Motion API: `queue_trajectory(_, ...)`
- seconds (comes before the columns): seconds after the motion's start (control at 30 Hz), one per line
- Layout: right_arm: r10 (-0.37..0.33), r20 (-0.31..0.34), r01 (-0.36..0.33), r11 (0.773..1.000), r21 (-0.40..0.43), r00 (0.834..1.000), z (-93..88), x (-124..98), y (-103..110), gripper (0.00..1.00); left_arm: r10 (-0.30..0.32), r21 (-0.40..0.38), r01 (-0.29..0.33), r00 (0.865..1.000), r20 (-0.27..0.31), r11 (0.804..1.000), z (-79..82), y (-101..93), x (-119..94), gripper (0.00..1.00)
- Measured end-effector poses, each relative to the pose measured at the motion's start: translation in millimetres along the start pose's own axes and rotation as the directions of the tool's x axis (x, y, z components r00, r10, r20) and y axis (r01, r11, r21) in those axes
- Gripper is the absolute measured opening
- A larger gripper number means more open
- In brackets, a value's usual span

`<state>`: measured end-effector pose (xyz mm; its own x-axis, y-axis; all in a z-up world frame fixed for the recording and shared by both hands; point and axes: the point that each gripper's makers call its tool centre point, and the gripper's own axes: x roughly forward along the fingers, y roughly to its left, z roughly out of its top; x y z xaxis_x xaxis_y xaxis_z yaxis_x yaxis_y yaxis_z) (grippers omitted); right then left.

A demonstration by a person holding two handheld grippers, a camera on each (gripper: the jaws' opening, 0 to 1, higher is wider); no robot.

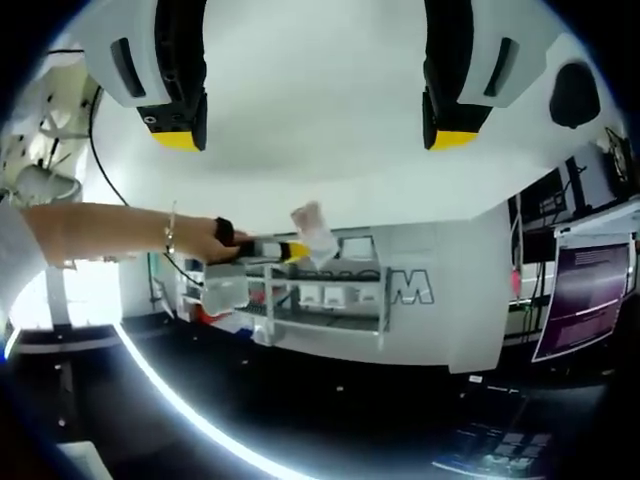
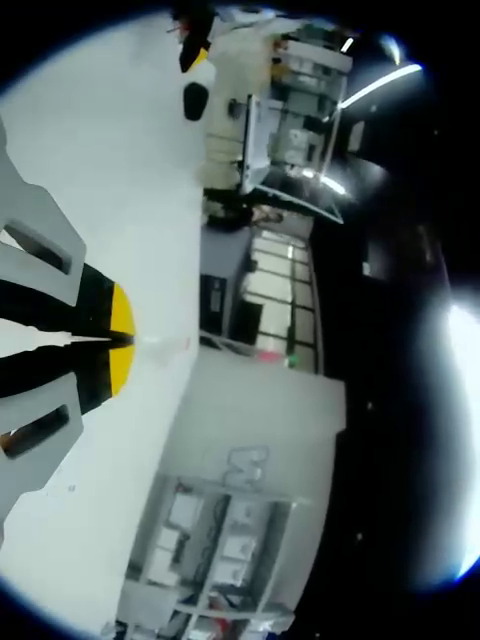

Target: Open the resealable bag by pulling the two sides of the seal apart until the entire bag opening is separated and visibly accessible.

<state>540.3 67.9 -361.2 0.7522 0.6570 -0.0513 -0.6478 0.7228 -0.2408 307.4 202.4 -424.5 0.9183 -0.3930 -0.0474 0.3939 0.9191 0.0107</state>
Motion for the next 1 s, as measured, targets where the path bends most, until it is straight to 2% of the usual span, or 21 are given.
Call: queue_trajectory(1.0, 0.013, 0.035, -0.013, 1.000, 0.003, 0.999, -3.9, -39.2, 5.9, 0.00, -0.022, 0.016, 0.022, 1.000, -0.006, 1.000, 1.6, -16.6, 2.0, 0.87)
